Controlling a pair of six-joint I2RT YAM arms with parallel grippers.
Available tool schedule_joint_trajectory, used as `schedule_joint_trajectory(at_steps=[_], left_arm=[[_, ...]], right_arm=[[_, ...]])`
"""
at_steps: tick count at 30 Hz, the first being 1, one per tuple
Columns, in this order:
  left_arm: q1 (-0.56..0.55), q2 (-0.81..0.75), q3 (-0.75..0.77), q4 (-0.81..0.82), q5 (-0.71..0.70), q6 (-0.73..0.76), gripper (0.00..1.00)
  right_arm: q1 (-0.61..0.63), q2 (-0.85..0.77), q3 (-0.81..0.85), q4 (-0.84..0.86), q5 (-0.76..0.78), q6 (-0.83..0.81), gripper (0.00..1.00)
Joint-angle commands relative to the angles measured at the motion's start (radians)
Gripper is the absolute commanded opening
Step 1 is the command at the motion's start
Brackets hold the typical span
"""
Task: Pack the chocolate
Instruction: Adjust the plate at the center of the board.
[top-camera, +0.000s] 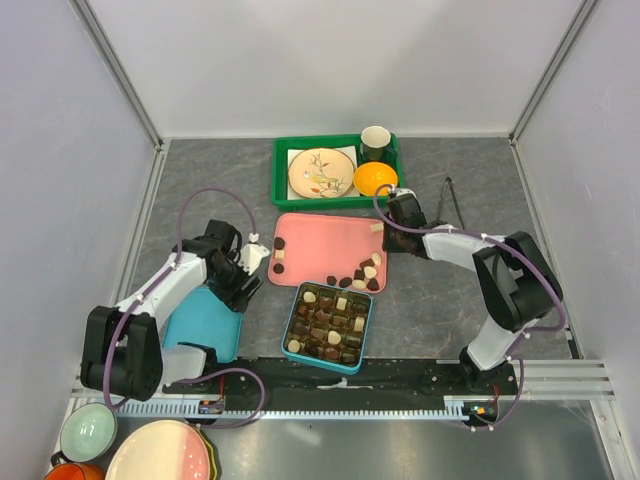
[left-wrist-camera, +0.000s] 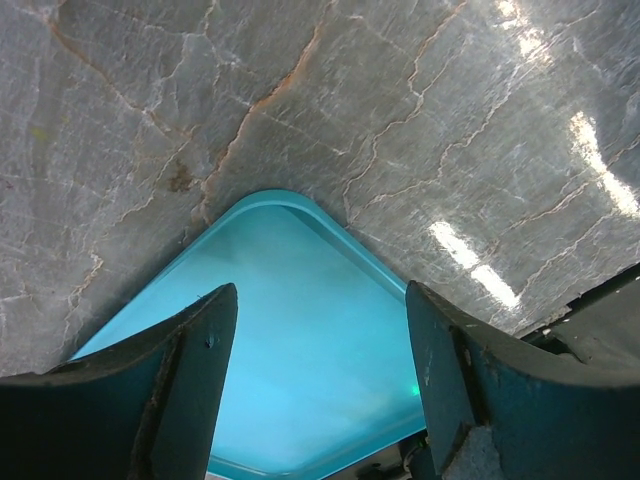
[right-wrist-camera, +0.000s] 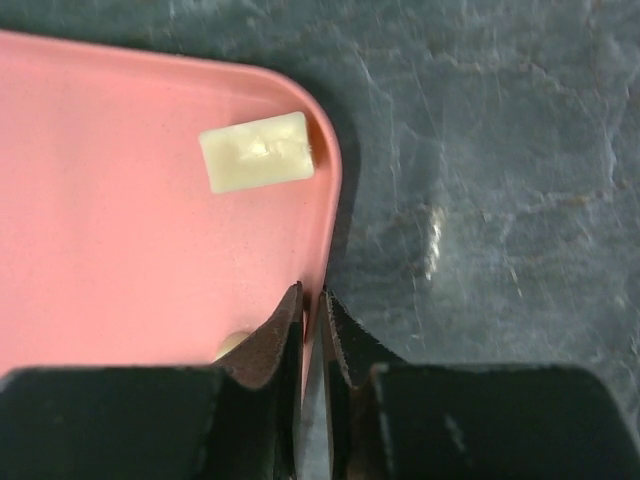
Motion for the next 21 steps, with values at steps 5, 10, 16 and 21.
schedule_joint_trajectory(at_steps=[5,10,16,21], left_arm=[[-0.04,0.019,0.004,0.024,0.016,-0.006,0.69],[-0.058,0.042,-0.003,0.032,0.012,-0.018,0.59],[-0.068,0.087,0.004,0.046,0.016,-0.035,0.46],[-0.077,0.128,0.007,0.066,0.013,-0.049,0.41]], right_arm=[[-0.001,0.103,0.137,0.003,0.065,-0.043,0.14],[-0.015,0.094,0.142,0.003,0.106,-0.042,0.16],[-0.015,0.007,0.107,0.04,0.125,-0.034,0.24],[-0.015,-0.065,0.11,0.047,0.12,-0.037,0.25]])
